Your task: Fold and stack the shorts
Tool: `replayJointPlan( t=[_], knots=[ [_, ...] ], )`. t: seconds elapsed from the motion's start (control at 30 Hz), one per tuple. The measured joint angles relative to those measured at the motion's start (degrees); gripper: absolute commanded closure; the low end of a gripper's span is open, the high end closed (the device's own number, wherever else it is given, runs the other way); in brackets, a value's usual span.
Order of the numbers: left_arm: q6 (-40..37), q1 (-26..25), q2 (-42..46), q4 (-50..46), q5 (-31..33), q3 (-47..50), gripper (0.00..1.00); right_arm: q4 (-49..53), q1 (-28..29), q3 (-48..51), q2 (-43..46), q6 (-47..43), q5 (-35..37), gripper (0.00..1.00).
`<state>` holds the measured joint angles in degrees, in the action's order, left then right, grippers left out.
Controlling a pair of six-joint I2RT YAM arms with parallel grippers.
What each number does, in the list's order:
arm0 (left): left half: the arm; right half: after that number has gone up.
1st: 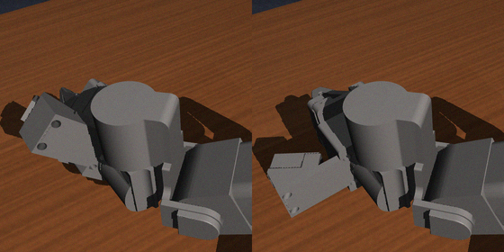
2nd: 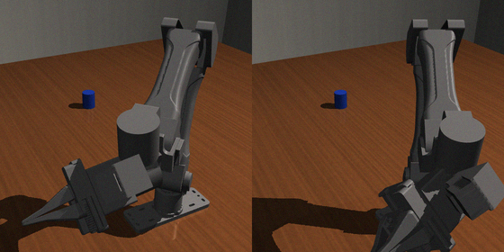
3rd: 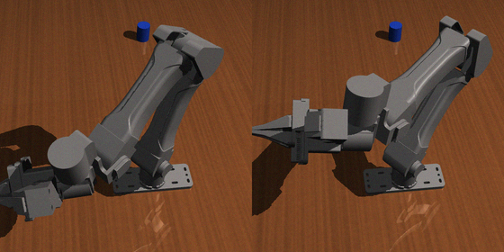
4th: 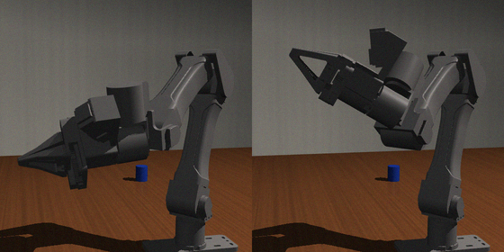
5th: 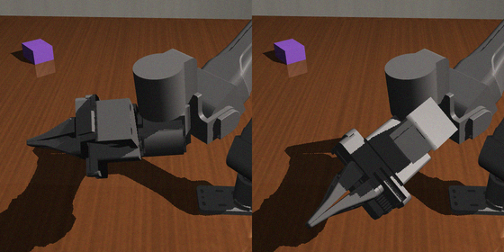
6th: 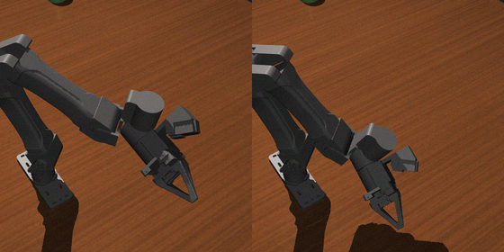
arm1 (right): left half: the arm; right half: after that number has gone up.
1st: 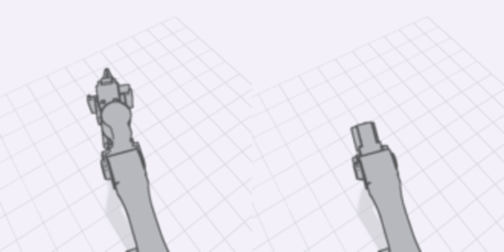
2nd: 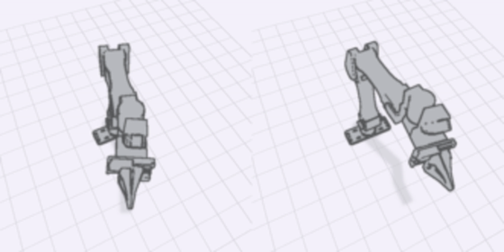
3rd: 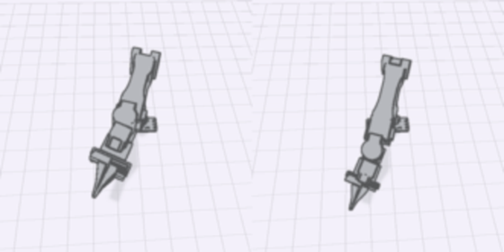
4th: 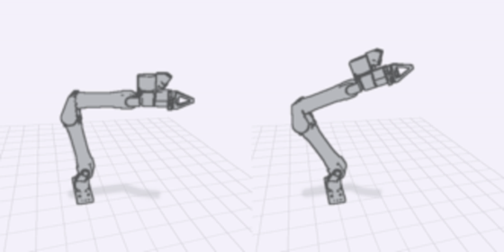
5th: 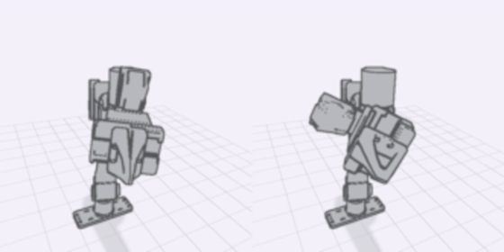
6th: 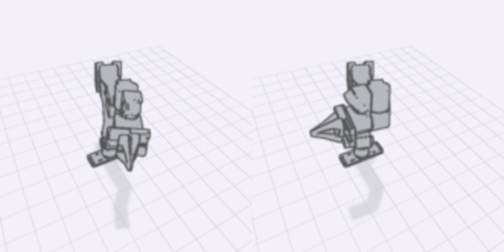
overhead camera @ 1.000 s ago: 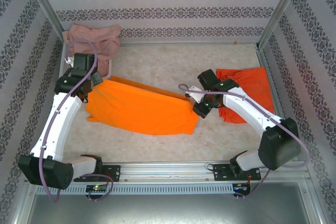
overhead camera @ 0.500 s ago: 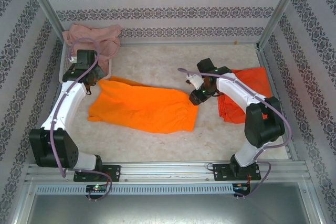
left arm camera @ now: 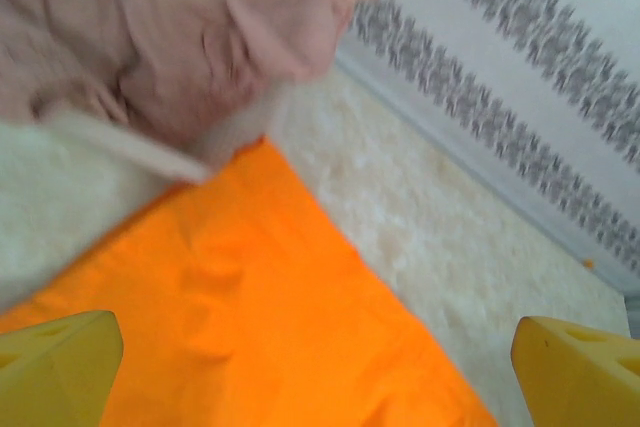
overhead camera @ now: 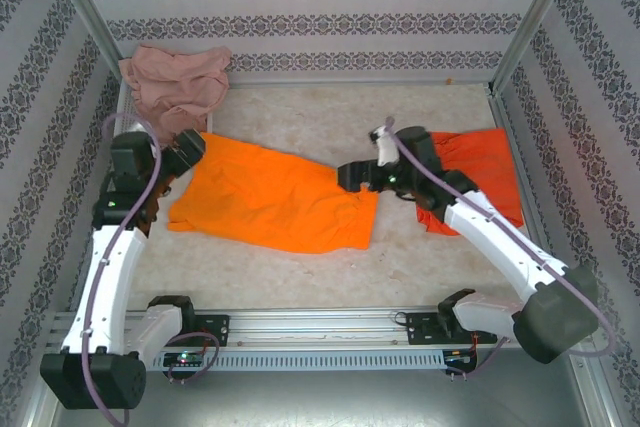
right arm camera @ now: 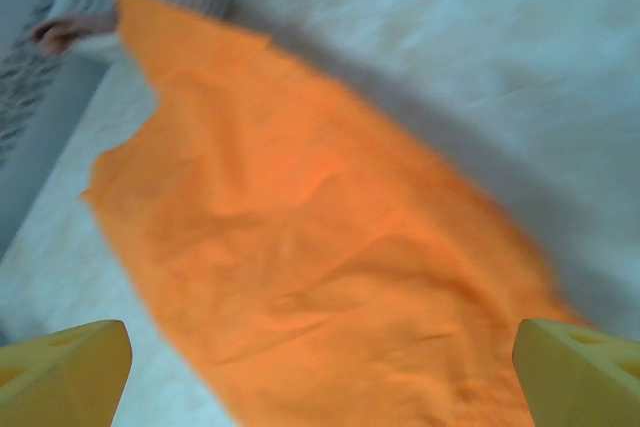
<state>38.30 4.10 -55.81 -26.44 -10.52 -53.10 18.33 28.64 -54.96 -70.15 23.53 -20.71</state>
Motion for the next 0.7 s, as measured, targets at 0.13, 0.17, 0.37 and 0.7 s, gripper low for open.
replayJointPlan(
  t=[0.13, 0.17, 0.37, 0.7],
  knots=[
    [2.7, -1.1, -7.0, 3.8, -3.7, 8.9, 0.00, -2.2, 5.7, 2.3, -5.4, 5.2, -0.5, 0.02],
    [3.2, -1.7, -8.7, 4.8, -4.3, 10.4, 0.00, -2.5, 6.3, 2.5, -7.0, 6.3, -0.5, 0.02],
    [5.4, -3.3, -14.0, 12.5, -4.9, 14.5, 0.00, -3.6, 7.1, 4.3, -15.0, 10.0, -0.4, 0.02],
    [9.0, -5.3, -14.9, 18.5, -3.1, 24.4, 0.00, -2.7, 1.4, 5.2, -21.9, 9.3, -0.8, 0.02]
  ],
)
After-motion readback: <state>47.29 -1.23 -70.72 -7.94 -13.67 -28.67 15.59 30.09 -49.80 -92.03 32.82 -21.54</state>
